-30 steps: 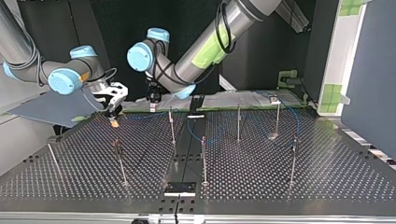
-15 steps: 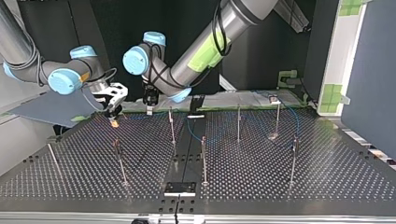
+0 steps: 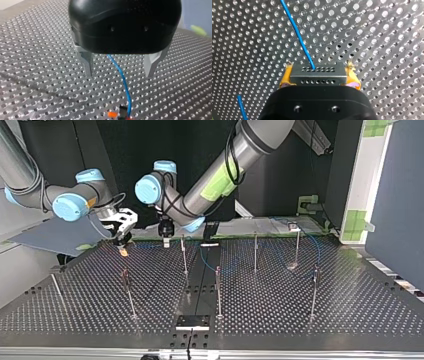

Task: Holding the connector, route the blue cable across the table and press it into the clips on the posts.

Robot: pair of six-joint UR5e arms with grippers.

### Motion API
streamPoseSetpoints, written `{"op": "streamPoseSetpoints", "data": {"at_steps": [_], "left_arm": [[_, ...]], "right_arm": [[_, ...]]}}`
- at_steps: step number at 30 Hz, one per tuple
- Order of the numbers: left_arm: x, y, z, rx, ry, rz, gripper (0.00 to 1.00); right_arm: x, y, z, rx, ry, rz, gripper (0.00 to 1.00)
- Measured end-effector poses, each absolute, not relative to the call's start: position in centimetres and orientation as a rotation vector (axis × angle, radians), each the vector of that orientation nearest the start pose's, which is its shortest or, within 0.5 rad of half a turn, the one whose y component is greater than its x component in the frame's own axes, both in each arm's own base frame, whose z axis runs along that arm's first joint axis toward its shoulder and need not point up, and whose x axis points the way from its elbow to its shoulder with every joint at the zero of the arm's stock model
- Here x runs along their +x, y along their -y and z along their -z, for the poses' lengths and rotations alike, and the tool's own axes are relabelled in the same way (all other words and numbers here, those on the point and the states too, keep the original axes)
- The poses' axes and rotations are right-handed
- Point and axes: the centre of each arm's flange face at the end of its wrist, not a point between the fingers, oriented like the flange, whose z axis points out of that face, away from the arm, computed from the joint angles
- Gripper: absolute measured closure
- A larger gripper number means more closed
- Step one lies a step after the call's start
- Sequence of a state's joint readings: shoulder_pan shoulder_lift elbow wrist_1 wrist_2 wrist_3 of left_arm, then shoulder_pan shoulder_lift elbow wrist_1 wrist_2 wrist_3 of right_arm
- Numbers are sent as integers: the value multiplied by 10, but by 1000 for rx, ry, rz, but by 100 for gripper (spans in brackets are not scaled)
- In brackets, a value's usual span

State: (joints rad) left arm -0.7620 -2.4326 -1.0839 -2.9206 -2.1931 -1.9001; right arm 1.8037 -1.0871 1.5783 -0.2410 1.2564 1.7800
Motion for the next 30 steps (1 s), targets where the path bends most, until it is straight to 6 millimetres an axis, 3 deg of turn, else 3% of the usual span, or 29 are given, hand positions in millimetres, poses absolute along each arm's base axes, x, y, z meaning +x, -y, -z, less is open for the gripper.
{"op": "streamPoseSetpoints", "data": {"at_steps": [7,14,26,30], "left_arm": [[499,580,-165,-89,-1732,263,1],[519,580,-145,-112,-1739,236,1],[536,597,-179,-154,-1665,295,1],[537,597,-182,-161,-1658,296,1]], "right_arm": [[302,555,-234,-2300,-1744,2123,100],[306,553,-234,-2306,-1731,2122,100],[307,553,-233,-2309,-1727,2124,100],[307,553,-233,-2309,-1728,2126,100]]}}
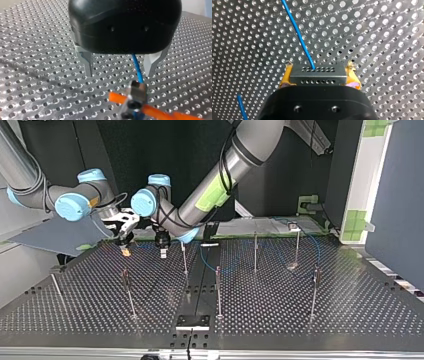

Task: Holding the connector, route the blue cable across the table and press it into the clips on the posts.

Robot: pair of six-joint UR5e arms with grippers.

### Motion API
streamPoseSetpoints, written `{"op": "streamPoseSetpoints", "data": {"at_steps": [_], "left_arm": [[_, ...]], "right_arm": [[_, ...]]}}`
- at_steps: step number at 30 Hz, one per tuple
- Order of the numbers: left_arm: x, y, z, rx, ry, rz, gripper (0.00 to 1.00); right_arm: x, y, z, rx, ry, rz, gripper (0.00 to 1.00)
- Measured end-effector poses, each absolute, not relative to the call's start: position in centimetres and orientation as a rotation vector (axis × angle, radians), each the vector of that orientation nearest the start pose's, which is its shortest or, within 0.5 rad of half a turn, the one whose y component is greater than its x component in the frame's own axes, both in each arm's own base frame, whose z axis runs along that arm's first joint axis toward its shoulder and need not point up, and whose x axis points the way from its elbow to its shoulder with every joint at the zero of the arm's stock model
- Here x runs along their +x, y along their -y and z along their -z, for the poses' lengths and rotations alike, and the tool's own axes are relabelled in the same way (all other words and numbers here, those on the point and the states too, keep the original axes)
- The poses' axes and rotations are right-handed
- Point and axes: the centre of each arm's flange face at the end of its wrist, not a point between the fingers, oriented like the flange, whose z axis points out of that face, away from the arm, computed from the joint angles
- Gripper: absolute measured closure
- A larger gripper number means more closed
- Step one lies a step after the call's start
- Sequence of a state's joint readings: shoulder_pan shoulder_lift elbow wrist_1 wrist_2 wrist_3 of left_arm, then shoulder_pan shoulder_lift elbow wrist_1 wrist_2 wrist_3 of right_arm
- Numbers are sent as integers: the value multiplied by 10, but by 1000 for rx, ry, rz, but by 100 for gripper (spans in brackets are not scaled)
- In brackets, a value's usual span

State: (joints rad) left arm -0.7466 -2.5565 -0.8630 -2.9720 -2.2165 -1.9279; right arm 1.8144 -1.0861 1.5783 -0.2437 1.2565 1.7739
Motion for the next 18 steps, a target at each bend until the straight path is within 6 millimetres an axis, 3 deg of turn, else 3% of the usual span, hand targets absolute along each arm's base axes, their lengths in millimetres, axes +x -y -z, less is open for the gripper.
{"op": "streamPoseSetpoints", "data": {"at_steps": [1,3,4,6,7,8,9,10,11,18], "left_arm": [[537,597,-181,-161,-1659,294,1],[536,596,-179,-158,-1660,287,27],[535,596,-179,-156,-1660,282,27],[534,596,-178,-151,-1661,272,52],[534,597,-178,-149,-1661,269,52],[533,597,-178,-147,-1661,267,72],[533,597,-178,-146,-1661,266,84],[532,598,-178,-145,-1661,266,84],[532,598,-178,-144,-1661,266,97],[529,600,-178,-148,-1666,273,100]], "right_arm": [[306,554,-233,-2308,-1729,2126,100],[305,554,-233,-2308,-1732,2128,100],[305,555,-233,-2307,-1733,2128,100],[303,555,-234,-2306,-1736,2130,100],[303,556,-234,-2306,-1737,2130,100],[303,556,-234,-2306,-1738,2131,100],[302,556,-234,-2305,-1739,2131,100],[302,557,-234,-2305,-1740,2132,100],[301,557,-234,-2304,-1741,2132,100],[298,559,-234,-2301,-1749,2134,100]]}}
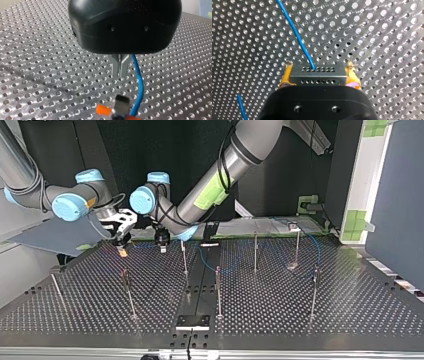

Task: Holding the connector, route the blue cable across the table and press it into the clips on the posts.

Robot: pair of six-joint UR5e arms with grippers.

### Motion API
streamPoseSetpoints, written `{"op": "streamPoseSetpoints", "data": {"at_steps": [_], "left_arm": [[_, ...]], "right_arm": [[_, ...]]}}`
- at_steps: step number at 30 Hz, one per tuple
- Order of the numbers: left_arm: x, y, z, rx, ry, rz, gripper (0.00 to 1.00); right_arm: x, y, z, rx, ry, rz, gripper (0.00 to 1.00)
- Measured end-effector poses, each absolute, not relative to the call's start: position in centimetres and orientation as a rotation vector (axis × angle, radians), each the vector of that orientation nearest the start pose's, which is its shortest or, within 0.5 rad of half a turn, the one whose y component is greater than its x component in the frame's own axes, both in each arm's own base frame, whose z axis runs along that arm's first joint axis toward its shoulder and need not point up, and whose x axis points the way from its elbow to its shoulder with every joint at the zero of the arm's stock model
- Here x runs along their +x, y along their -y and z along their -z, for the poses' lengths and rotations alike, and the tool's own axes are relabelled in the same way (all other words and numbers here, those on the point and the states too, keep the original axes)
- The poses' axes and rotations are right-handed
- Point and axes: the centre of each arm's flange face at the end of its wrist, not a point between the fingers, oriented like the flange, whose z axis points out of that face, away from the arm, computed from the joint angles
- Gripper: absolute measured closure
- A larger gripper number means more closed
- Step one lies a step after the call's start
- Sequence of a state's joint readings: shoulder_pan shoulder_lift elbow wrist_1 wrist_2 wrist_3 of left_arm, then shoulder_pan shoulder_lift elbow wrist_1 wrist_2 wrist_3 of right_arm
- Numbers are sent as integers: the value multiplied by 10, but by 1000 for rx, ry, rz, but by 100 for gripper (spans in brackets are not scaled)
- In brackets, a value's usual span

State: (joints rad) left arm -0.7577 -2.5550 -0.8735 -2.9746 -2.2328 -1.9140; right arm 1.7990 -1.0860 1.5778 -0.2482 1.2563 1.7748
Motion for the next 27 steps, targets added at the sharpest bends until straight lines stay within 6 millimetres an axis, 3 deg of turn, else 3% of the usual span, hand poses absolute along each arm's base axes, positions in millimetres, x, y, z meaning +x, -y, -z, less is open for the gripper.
{"op": "streamPoseSetpoints", "data": {"at_steps": [8,13,27], "left_arm": [[523,593,-181,-182,-1691,225,100],[519,592,-191,-185,-1697,216,100],[499,597,-265,-199,-1640,270,100]], "right_arm": [[295,565,-242,-2298,-1751,2155,100],[292,569,-261,-2291,-1748,2187,100],[290,562,-336,-2253,-1636,2336,100]]}}
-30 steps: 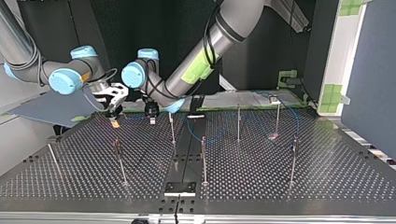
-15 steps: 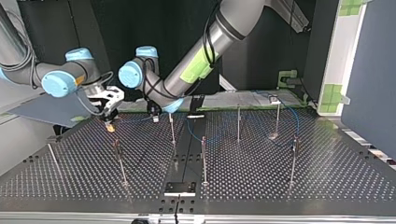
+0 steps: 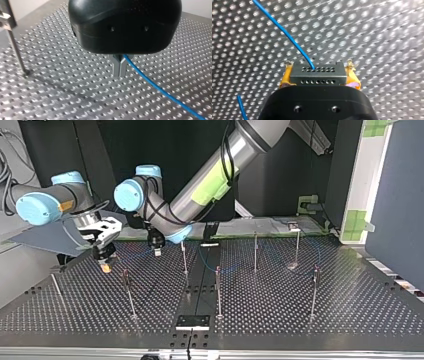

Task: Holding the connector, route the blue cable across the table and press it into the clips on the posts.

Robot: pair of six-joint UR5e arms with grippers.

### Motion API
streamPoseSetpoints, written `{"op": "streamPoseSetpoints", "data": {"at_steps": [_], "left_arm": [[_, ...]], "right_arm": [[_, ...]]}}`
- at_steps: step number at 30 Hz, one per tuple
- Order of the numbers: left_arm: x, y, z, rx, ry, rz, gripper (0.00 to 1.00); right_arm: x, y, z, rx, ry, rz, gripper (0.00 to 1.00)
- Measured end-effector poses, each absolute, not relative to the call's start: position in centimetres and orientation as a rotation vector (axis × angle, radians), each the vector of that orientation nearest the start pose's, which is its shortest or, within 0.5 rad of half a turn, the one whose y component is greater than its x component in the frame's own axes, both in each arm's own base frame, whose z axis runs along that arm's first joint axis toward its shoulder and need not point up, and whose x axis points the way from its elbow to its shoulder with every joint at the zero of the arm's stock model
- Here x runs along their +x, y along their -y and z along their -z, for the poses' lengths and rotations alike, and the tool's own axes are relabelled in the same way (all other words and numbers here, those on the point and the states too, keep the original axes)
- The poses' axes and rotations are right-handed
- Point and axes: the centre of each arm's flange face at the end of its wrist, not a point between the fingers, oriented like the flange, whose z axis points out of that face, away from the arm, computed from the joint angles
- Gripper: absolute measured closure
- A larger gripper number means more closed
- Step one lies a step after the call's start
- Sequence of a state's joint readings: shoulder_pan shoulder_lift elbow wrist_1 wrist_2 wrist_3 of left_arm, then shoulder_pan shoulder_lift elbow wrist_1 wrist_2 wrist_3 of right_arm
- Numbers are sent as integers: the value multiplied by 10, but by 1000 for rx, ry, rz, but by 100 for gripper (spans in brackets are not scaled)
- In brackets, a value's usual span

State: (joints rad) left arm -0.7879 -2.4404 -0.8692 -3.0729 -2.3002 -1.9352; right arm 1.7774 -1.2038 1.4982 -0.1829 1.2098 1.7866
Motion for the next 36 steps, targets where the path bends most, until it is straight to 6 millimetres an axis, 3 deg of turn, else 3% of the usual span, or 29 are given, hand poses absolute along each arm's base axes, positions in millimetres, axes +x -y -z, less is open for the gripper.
{"op": "streamPoseSetpoints", "data": {"at_steps": [11,24,28,36], "left_arm": [[486,593,-317,-219,-1592,277,100],[478,601,-362,-220,-1535,315,100],[481,602,-372,-213,-1520,324,100],[494,596,-373,-204,-1512,332,100]], "right_arm": [[283,554,-384,-2219,-1616,2385,100],[280,541,-437,-2181,-1568,2451,100],[280,540,-444,-2172,-1565,2460,100],[275,543,-444,-2167,-1574,2461,100]]}}
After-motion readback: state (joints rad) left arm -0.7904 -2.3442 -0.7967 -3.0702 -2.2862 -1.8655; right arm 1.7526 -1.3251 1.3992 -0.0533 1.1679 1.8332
